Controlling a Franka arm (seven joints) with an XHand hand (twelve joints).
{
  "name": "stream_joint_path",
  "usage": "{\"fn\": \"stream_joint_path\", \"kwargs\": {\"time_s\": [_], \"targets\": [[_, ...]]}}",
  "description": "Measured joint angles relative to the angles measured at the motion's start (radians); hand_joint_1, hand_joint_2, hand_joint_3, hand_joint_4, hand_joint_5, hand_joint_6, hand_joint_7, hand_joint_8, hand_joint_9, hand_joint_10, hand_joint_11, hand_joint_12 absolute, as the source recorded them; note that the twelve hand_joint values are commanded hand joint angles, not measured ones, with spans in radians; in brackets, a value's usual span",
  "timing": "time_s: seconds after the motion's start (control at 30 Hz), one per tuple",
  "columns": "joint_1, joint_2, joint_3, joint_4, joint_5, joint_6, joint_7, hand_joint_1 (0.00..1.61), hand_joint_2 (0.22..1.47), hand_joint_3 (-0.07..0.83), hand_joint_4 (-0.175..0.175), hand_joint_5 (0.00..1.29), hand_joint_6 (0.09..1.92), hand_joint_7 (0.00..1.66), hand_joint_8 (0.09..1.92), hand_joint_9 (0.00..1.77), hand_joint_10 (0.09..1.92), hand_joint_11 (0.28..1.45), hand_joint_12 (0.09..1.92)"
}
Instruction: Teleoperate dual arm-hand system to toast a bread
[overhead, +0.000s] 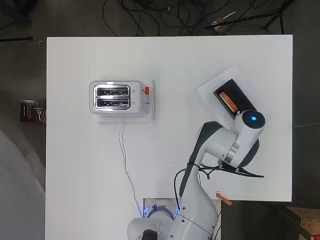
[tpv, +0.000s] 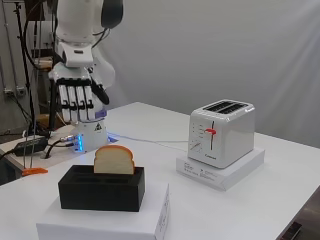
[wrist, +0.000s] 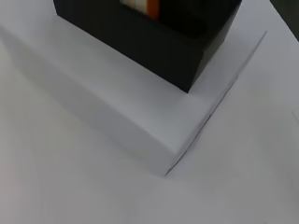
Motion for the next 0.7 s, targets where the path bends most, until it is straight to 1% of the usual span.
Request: {"fn": "stream_joint_path", "kwargs": {"time_s": [0.07, 0.2, 0.3, 0.4, 0.53, 0.6, 0.7], "targets": [[-0.005, 0.039, -0.002, 0.033, 0.009, 0.033, -0.019, 0.19, 1.10, -0.005, -0.025, 0.38, 0.09, 0.42, 0.09, 0.51, 0.09, 0.43, 0.09], [-0.027, 0.166, 0.010, 0.162, 0.044, 0.015, -0.073, 0.21, 1.08, -0.010, -0.035, 0.39, 0.09, 0.42, 0.09, 0.51, 0.09, 0.43, 0.09], [-0.050, 0.278, 0.025, 0.274, 0.081, -0.012, -0.134, 0.28, 1.05, -0.018, -0.053, 0.37, 0.09, 0.43, 0.09, 0.51, 0.09, 0.42, 0.09], [-0.060, 0.357, 0.038, 0.344, 0.133, -0.016, -0.195, 0.38, 1.02, -0.018, -0.069, 0.35, 0.09, 0.44, 0.09, 0.51, 0.09, 0.41, 0.09], [-0.062, 0.358, 0.060, 0.296, 0.140, 0.001, -0.252, 0.42, 1.01, -0.014, -0.077, 0.35, 0.09, 0.47, 0.09, 0.52, 0.09, 0.40, 0.09], [-0.063, 0.353, 0.073, 0.244, 0.137, 0.016, -0.273, 0.42, 1.01, -0.013, -0.072, 0.36, 0.09, 0.48, 0.09, 0.54, 0.09, 0.40, 0.09], [-0.067, 0.356, 0.078, 0.204, 0.143, 0.040, -0.299, 0.41, 1.01, -0.006, -0.065, 0.36, 0.09, 0.49, 0.09, 0.55, 0.09, 0.41, 0.09]]}}
